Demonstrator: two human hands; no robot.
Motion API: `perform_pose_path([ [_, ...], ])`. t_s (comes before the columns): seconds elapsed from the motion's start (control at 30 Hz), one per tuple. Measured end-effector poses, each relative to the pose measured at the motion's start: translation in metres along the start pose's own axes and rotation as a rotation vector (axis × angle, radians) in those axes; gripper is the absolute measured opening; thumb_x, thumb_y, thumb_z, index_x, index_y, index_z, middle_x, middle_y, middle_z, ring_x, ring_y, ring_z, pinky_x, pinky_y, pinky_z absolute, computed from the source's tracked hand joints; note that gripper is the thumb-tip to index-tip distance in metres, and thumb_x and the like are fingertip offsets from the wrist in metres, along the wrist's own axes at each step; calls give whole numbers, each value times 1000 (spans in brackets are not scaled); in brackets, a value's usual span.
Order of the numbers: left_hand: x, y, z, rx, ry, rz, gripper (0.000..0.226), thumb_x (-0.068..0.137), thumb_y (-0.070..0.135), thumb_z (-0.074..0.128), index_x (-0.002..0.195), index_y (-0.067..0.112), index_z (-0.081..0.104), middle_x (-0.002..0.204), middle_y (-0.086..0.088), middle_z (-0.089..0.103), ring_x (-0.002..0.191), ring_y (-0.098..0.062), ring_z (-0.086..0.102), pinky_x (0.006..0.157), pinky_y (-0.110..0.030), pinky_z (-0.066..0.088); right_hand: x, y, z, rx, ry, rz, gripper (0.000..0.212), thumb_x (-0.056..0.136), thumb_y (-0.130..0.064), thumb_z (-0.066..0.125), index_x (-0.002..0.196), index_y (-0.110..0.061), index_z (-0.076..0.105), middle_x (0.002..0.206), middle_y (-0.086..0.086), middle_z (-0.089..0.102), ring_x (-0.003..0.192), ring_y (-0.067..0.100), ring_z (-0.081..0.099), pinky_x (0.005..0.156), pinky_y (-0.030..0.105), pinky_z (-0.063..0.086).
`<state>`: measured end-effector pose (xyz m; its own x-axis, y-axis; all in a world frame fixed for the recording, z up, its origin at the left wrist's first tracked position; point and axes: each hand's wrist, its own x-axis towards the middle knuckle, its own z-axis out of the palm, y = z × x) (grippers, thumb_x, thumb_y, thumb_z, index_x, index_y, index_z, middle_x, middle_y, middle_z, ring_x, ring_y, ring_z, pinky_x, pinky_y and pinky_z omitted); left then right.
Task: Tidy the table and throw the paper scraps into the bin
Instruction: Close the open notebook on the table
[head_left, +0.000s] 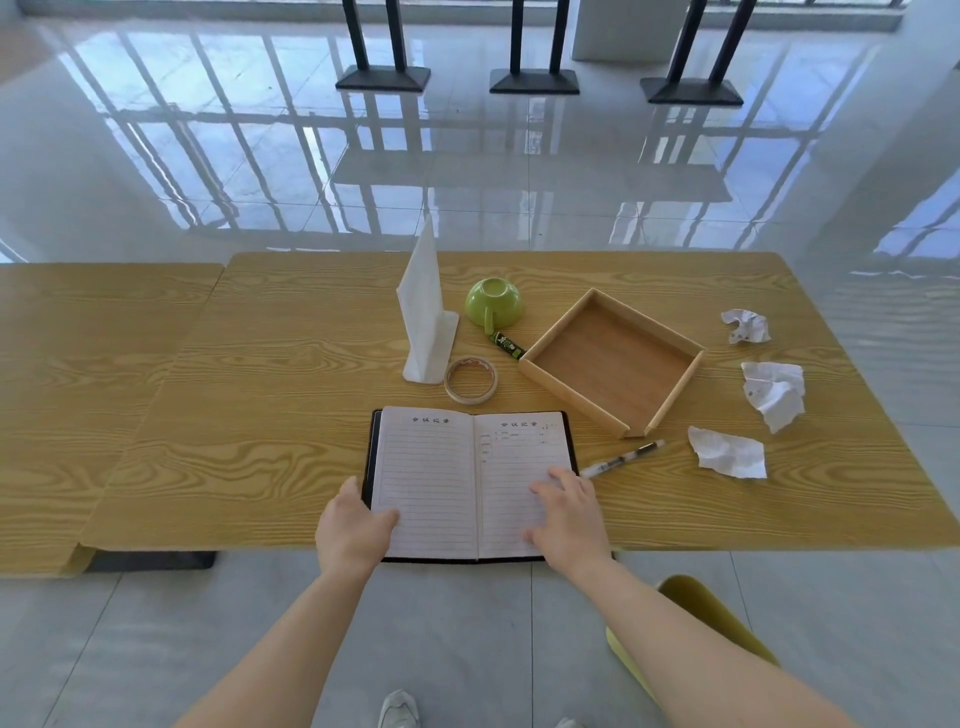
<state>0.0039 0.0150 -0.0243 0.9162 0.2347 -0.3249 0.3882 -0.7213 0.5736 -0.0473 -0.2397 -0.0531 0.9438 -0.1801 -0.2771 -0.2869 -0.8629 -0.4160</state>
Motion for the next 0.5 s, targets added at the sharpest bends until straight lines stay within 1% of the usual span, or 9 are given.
perform_pose_path([
  [0.03, -1, 1, -4, -22, 27, 32, 42, 78, 18, 73, 118, 15, 59, 103, 1, 70, 86, -19, 59, 72, -35, 48, 0, 0, 0, 38, 2, 7, 62, 78, -21, 79, 136, -19, 55, 150, 3, 38, 139, 23, 28, 114, 35, 32],
  [0.07, -2, 2, -8, -45, 53, 55, 41, 79, 16, 72, 118, 15, 61, 99, 4, 69, 82, -15, 58, 70, -32, 45, -1, 1, 1, 70, 5, 10, 62, 78, -14, 77, 136, -18, 55, 149, 3, 40, 138, 23, 30, 112, 33, 33],
  [0.1, -4, 4, -11, -70, 73, 71, 42, 80, 14, 71, 121, 14, 62, 98, 5, 69, 83, -14, 57, 70, -32, 44, -1, 2, 1, 96, 13, 8, 61, 78, -7, 74, 136, -18, 55, 146, 2, 41, 136, 22, 32, 110, 31, 35],
  [0.2, -11, 11, -15, -148, 85, 101, 49, 82, 12, 69, 129, 15, 57, 101, 4, 69, 88, -19, 64, 76, -37, 50, -3, 5, -1, 138, 49, 8, 59, 80, 6, 62, 135, -15, 57, 138, 2, 48, 129, 22, 39, 103, 24, 35],
  [0.27, -18, 18, -15, -196, 99, 136, 49, 83, 11, 68, 130, 17, 56, 92, 10, 66, 81, -13, 63, 70, -34, 50, -3, 8, -5, 154, 56, 15, 53, 84, 6, 61, 134, -13, 58, 136, 2, 51, 128, 22, 42, 101, 24, 35],
  [0.33, -26, 25, -14, -219, 113, 191, 48, 84, 11, 67, 130, 20, 56, 88, 13, 63, 77, -3, 60, 63, -26, 45, -1, 11, -10, 172, 56, 16, 47, 87, 4, 60, 132, -12, 60, 135, 4, 54, 126, 22, 46, 103, 27, 37],
  [0.4, -36, 34, -11, -225, 104, 261, 49, 86, 13, 67, 132, 23, 55, 93, 12, 64, 79, 3, 59, 63, -18, 42, 2, 14, -18, 226, 50, 32, 43, 90, 1, 59, 132, -11, 61, 132, 7, 59, 123, 23, 52, 104, 32, 42],
  [0.43, -42, 39, -10, -228, 94, 300, 50, 86, 14, 67, 133, 24, 55, 96, 13, 64, 81, 4, 60, 64, -15, 43, 3, 15, -22, 278, 43, 59, 41, 92, -2, 59, 132, -11, 60, 131, 8, 61, 122, 23, 54, 103, 34, 45],
  [0.5, -52, 51, -4, -225, 68, 373, 52, 86, 14, 68, 135, 24, 53, 98, 18, 63, 86, 1, 62, 68, -11, 45, 5, 17, -32, 404, 23, 124, 36, 96, -12, 58, 132, -12, 60, 129, 5, 64, 119, 20, 58, 101, 34, 46],
])
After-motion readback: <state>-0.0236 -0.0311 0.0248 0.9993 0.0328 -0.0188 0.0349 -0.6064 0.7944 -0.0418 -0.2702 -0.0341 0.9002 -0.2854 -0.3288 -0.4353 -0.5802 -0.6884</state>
